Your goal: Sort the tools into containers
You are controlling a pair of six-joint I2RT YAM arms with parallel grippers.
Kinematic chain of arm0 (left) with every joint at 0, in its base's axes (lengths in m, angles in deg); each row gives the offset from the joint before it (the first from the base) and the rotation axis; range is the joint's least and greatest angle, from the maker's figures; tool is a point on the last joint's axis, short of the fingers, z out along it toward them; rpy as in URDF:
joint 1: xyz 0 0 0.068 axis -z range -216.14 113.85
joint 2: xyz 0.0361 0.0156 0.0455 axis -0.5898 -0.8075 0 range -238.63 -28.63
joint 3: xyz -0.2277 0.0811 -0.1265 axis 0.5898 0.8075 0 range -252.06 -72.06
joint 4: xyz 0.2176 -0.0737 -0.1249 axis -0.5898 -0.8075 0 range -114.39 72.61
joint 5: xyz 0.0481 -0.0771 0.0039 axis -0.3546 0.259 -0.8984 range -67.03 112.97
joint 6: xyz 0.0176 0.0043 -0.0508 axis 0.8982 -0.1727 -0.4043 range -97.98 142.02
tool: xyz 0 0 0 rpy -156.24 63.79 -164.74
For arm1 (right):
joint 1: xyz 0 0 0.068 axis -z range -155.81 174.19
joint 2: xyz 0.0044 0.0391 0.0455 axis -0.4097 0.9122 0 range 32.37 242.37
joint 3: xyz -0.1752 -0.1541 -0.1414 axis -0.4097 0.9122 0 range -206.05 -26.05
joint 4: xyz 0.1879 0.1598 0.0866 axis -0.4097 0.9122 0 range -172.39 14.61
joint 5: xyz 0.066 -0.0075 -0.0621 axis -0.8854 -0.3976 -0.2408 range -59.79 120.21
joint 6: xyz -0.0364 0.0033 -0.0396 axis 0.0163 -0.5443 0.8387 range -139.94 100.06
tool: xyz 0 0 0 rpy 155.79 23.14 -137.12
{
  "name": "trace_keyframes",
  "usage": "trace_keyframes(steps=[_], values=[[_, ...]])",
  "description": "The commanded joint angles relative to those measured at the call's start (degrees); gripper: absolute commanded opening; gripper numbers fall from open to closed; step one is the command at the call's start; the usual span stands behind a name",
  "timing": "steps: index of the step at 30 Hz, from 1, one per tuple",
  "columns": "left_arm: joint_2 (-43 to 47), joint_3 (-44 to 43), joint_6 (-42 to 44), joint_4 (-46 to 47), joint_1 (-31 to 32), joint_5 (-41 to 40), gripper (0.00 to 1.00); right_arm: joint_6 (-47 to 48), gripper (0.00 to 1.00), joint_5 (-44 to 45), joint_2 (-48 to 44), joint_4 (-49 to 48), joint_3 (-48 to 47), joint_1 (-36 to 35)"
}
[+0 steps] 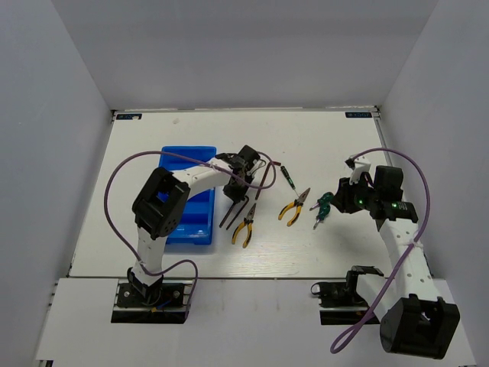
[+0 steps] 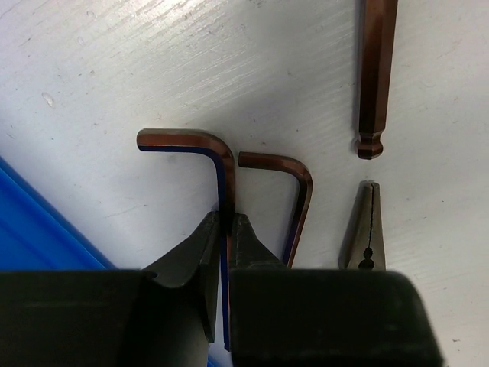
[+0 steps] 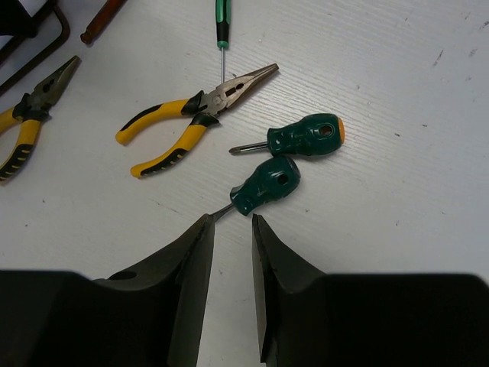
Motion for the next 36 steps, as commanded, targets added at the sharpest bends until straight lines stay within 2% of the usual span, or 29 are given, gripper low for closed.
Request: trace_keyframes(steps=[1, 8, 14, 18, 21, 24, 26, 28, 31, 36], values=[[0.5, -0.3, -0.3, -1.4, -0.3, 2.9, 0.0, -0.5, 0.33, 0.4, -1.1, -0.6, -2.3, 0.0], [5.8, -9.8, -0.3, -3.4, -0.3, 1.6, 0.0, -0.5, 0.33, 0.3, -1.4, -0.6, -2.2, 0.0], [8.1, -13.7, -0.3, -5.0, -0.3, -1.1, 0.0, -0.4, 0.33, 0.5, -1.5, -0.7, -2.2, -0.1], [9.5, -16.7, 1.4, -5.5, -0.3, -7.4, 0.0, -0.4, 0.33, 0.5, -1.6, -0.7, -2.2, -0.1], [9.5, -23.3, 5.1, -7.6, -0.9, -12.9, 0.0, -0.5, 0.33, 0.3, -1.4, -0.7, -2.1, -0.1], [8.8, -25.7, 11.2, -8.3, -2.3, -19.1, 0.0, -0.5, 0.33, 0.6, -1.5, -0.8, -2.2, -0.1], [8.2, -25.7, 16.6, -6.4, -4.0, -23.3, 0.0, -0.5, 0.33, 0.9, -1.6, -0.8, -2.2, -0.1], [8.2, -24.2, 20.2, -4.9, -6.2, -23.9, 0.0, -0.6, 0.33, 0.9, -1.6, -0.9, -2.1, 0.0], [9.6, -20.8, 25.0, -0.5, -9.6, -22.7, 0.0, -0.5, 0.33, 0.5, -1.5, -0.9, -2.1, -0.1], [15.2, -10.0, 34.4, 12.8, -14.2, -18.7, 0.0, -0.7, 0.33, -0.4, -1.1, -0.7, -2.1, -0.1]])
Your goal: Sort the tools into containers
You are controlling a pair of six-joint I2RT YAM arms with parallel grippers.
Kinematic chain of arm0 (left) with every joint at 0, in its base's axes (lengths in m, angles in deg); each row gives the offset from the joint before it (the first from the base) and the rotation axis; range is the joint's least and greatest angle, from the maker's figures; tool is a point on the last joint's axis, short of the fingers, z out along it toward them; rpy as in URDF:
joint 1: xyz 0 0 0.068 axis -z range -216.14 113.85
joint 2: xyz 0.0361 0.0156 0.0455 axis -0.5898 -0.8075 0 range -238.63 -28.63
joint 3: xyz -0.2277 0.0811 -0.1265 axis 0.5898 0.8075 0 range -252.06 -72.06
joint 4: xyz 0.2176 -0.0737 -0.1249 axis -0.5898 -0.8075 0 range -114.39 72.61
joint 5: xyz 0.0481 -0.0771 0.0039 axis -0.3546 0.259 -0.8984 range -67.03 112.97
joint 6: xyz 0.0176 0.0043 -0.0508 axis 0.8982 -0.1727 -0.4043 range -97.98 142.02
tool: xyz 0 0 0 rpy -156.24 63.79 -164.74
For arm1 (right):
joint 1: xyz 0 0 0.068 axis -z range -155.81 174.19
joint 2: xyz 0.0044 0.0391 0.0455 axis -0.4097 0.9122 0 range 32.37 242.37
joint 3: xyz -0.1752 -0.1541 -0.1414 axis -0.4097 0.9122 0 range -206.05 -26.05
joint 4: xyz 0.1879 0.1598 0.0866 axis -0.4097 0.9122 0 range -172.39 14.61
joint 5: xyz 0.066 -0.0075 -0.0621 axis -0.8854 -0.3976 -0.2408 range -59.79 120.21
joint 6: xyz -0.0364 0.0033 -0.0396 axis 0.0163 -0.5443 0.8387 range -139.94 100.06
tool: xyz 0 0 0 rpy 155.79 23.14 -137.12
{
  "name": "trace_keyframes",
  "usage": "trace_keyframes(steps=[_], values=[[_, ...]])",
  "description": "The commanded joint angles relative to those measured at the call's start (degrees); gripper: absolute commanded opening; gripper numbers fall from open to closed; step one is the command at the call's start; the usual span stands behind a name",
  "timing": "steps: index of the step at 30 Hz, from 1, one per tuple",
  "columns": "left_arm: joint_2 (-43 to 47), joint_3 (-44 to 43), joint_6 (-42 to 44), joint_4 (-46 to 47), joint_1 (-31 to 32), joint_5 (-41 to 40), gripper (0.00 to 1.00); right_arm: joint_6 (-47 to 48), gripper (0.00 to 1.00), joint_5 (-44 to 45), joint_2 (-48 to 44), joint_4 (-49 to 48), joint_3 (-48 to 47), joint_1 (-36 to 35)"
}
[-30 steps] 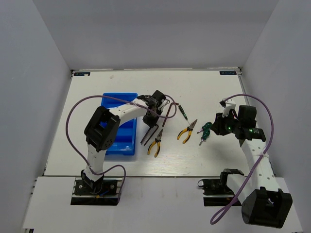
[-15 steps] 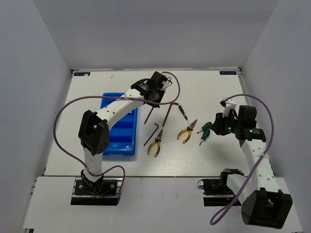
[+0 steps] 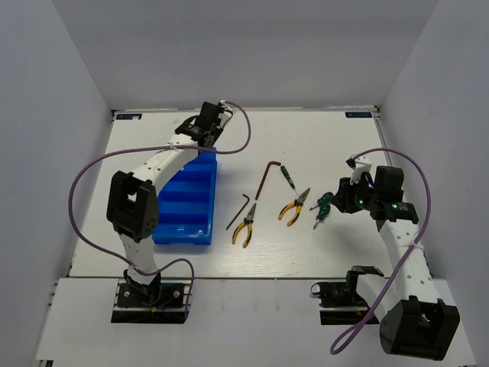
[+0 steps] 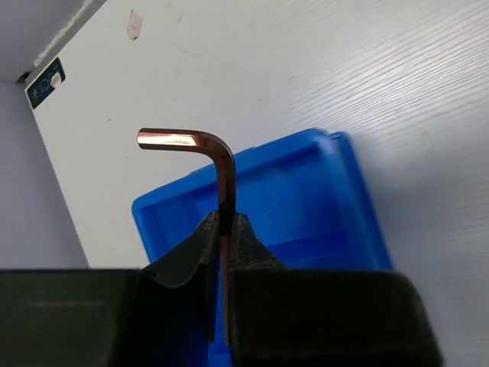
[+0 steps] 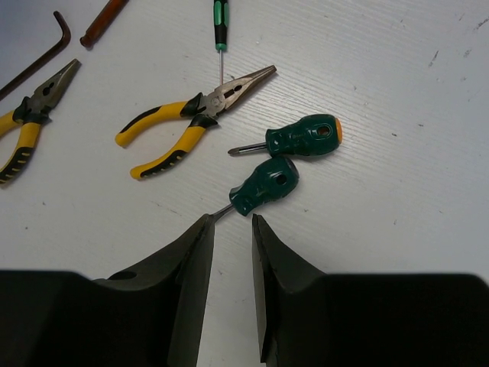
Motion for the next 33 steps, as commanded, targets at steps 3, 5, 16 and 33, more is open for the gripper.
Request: trace_keyframes(steps=[3, 5, 16, 33], values=[[11.9, 9.9, 13.8, 16.4, -3.1, 3.9, 0.0, -0.4, 0.33, -1.3, -0.1, -0.6, -2.1, -0.1], [14.0, 14.4, 17.4, 19.0, -4.7, 8.1, 0.0, -0.4, 0.33, -1.5, 0.0, -0.6, -2.2, -0.1], [21.9, 24.4, 36.1, 22.3, -9.7, 28.1, 0.0, 0.7, 0.33, -1.6, 1.5, -0.4, -2.2, -0.1], [15.1, 24.1, 41.1, 19.3, -12.3, 39.3, 0.0, 0.6, 0.33, -1.6, 1.2, 0.0, -2.2, 0.1]])
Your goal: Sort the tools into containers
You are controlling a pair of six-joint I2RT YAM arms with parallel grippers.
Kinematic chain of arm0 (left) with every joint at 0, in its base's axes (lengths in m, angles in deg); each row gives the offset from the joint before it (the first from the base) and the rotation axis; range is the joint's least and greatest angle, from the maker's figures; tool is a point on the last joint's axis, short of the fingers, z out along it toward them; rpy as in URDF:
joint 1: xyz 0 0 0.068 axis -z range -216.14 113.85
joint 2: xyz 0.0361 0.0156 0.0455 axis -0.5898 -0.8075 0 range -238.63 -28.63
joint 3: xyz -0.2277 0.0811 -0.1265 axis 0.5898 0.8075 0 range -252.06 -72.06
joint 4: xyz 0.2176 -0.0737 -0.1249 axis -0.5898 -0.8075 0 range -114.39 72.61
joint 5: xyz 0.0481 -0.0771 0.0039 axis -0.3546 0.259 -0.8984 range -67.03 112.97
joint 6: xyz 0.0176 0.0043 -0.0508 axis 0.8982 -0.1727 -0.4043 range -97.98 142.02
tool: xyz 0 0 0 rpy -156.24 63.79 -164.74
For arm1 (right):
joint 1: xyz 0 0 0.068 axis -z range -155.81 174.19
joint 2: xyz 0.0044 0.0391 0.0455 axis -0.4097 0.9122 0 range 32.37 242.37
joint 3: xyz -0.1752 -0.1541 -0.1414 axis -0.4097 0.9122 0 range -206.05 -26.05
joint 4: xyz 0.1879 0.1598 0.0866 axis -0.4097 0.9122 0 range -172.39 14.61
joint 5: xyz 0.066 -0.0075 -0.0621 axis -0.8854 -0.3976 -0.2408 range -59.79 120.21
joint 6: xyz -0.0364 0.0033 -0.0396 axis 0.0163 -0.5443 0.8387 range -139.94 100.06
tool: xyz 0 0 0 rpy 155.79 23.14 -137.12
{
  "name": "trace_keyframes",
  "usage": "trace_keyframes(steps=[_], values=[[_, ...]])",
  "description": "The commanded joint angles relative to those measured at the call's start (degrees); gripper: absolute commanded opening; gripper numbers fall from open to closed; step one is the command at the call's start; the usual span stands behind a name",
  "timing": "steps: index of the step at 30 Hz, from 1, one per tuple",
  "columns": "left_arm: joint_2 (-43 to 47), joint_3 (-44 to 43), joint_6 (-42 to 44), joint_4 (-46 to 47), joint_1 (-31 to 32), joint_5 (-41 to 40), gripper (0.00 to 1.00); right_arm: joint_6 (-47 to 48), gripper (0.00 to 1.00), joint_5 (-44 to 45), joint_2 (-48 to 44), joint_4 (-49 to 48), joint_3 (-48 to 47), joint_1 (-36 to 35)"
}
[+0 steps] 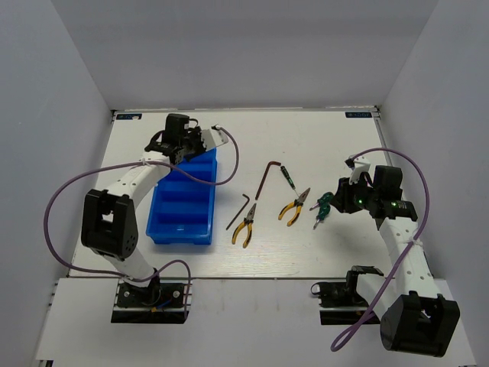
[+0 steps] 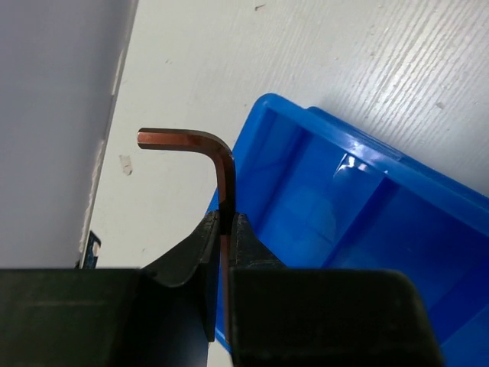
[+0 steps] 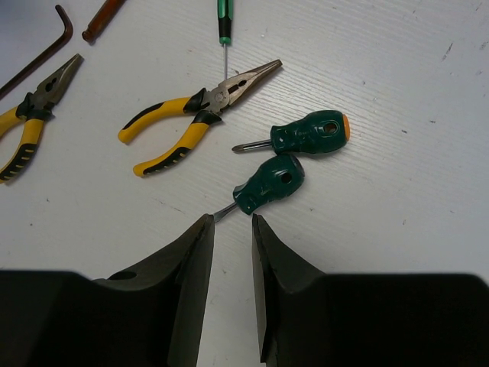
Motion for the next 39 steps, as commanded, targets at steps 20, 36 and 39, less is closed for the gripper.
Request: trace_keyframes(steps=[20, 36, 39], values=[[-2.0, 7.2, 0.8, 14.3, -1.7, 2.0, 0.46, 1.2, 0.33, 0.1, -0.5, -0.2, -2.2, 0.1], [10.9, 0.3, -24.9, 3.5, 2.4, 21.9, 0.0, 1.2, 0.33, 0.1, -0.9, -0.4, -2.1, 0.1], [6.0, -6.8, -27.2, -9.0, 6.4, 25.8, 0.07, 1.2, 0.33, 0.2, -0.5, -0.3, -2.0, 0.1]])
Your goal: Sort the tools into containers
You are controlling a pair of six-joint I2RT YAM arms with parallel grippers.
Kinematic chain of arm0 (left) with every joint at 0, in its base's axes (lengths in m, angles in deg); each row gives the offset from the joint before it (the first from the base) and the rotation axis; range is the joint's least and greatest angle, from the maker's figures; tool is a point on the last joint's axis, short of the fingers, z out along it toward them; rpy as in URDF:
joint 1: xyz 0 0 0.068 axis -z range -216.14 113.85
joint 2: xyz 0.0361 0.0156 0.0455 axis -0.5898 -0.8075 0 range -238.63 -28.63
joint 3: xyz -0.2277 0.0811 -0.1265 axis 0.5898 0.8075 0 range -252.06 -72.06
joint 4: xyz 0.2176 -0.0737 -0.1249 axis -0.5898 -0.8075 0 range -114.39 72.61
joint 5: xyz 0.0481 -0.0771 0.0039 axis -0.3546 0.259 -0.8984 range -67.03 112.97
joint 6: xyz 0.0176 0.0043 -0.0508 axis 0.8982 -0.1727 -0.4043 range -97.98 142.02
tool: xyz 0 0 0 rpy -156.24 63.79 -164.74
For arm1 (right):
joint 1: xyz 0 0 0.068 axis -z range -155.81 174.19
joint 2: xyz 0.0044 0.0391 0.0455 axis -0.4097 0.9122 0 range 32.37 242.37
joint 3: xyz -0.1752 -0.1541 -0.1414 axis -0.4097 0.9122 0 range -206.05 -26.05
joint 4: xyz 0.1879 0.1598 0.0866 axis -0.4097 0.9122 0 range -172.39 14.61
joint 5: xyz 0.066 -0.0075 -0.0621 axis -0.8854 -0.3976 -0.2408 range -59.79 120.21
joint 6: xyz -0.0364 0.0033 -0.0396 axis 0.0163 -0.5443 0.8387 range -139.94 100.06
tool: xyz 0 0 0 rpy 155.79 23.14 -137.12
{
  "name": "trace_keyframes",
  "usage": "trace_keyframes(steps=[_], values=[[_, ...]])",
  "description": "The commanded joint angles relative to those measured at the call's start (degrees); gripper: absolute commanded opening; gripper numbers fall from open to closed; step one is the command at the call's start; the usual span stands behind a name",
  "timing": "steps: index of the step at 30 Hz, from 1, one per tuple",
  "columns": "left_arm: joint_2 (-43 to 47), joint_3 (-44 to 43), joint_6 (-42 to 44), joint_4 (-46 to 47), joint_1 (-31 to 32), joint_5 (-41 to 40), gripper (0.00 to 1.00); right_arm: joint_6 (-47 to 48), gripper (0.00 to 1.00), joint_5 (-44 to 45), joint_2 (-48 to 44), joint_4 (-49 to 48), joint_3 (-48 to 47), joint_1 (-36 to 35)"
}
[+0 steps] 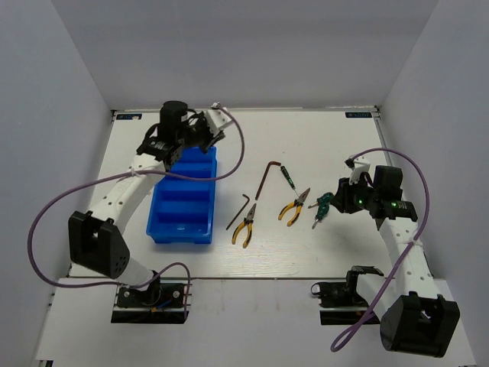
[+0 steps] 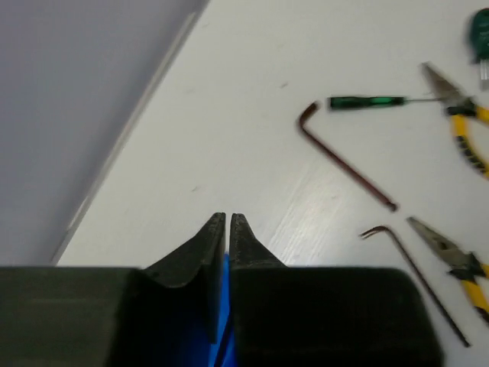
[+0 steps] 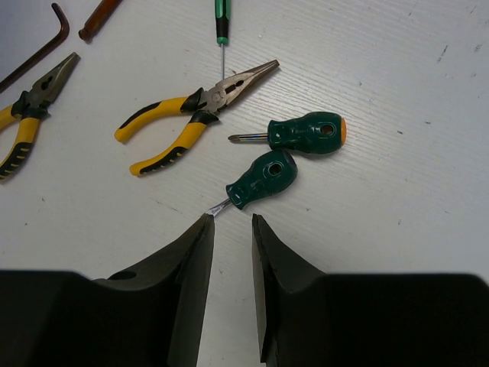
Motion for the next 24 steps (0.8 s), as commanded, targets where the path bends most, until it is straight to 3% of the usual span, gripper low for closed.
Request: trace_keyframes(steps=[1, 3, 4, 5, 6, 7, 8, 9, 10, 11, 13, 14, 15, 16, 17, 19, 20, 24], values=[[-9.4, -8.0, -9.9, -18.1, 4.4, 9.7, 0.22, 0.6, 0.33, -0.2, -0.1, -0.2, -2.1, 0.2], [-14.7, -12.5, -11.8, -27.0, 9.0, 6.3, 0.31, 0.7, 0.35, -0.1, 0.0, -0.3, -2.0, 0.0], [-16.3, -12.5, -13.1, -27.6, 10.5, 4.3, 0.44, 0.6, 0.48, -0.1, 0.2, -0.1, -2.1, 0.1], [-16.9, -11.6, -13.9, -27.6, 12.9, 2.2, 0.47, 0.5, 0.85, 0.0, 0.5, 0.0, -2.1, 0.2], [-16.0, -8.3, -17.1, -25.8, 13.8, 0.4, 0.51, 0.6, 0.91, -0.1, 0.5, -0.1, -2.2, 0.1], [-14.8, -6.1, -19.3, -20.5, 14.4, -1.0, 0.7, 0.8, 0.91, -0.3, 0.8, 0.1, -2.2, 0.2], [-13.4, -3.9, -21.1, -17.8, 15.0, -2.5, 0.77, 0.9, 0.86, -0.3, 1.1, 0.5, -2.2, 0.1], [-11.5, -1.2, -25.0, -15.9, 16.2, -4.3, 0.77, 1.2, 0.58, -1.4, 1.4, 0.7, -2.2, 0.0], [-11.5, -0.4, -27.0, -13.6, 16.2, -5.4, 0.77, 1.2, 0.15, -1.6, 1.5, 0.7, -2.2, 0.0], [-10.8, 0.2, -29.0, -12.9, 16.8, -8.4, 0.71, 0.9, 0.0, -1.5, 1.8, 0.5, -2.4, -0.1], [-10.8, 0.9, -32.3, -11.9, 17.4, -11.0, 0.63, 0.5, 0.0, -1.7, 2.1, 0.5, -2.2, 0.0], [-10.8, 0.9, -34.3, -9.6, 18.1, -13.9, 0.25, 0.4, 0.0, -1.6, 2.4, 0.3, -2.1, 0.0], [-11.5, 0.9, -35.7, -9.6, 18.1, -14.0, 0.12, 0.1, 0.0, -1.3, 2.3, 0.3, -2.2, -0.1], [-12.4, -0.1, -35.1, -9.6, 18.7, -14.0, 0.08, 0.1, 0.0, -0.8, 2.4, 0.2, -2.2, -0.1], [-14.4, -1.5, -35.1, -8.9, 18.7, -14.0, 0.08, 0.1, 0.0, -0.7, 2.6, 0.2, -2.2, 0.0], [-16.3, -2.9, -35.1, -7.5, 19.8, -14.8, 0.32, 0.1, 0.0, -0.3, 2.8, 0.2, -2.2, 0.0], [-17.5, -5.5, -34.6, -7.5, 19.8, -17.7, 0.38, 0.0, 0.0, -0.3, 2.7, 0.1, -2.2, 0.1], [-28.4, -18.6, -36.5, -14.7, 22.3, -25.5, 0.47, 0.0, 0.0, 0.1, 2.8, 0.1, -2.2, 0.0]])
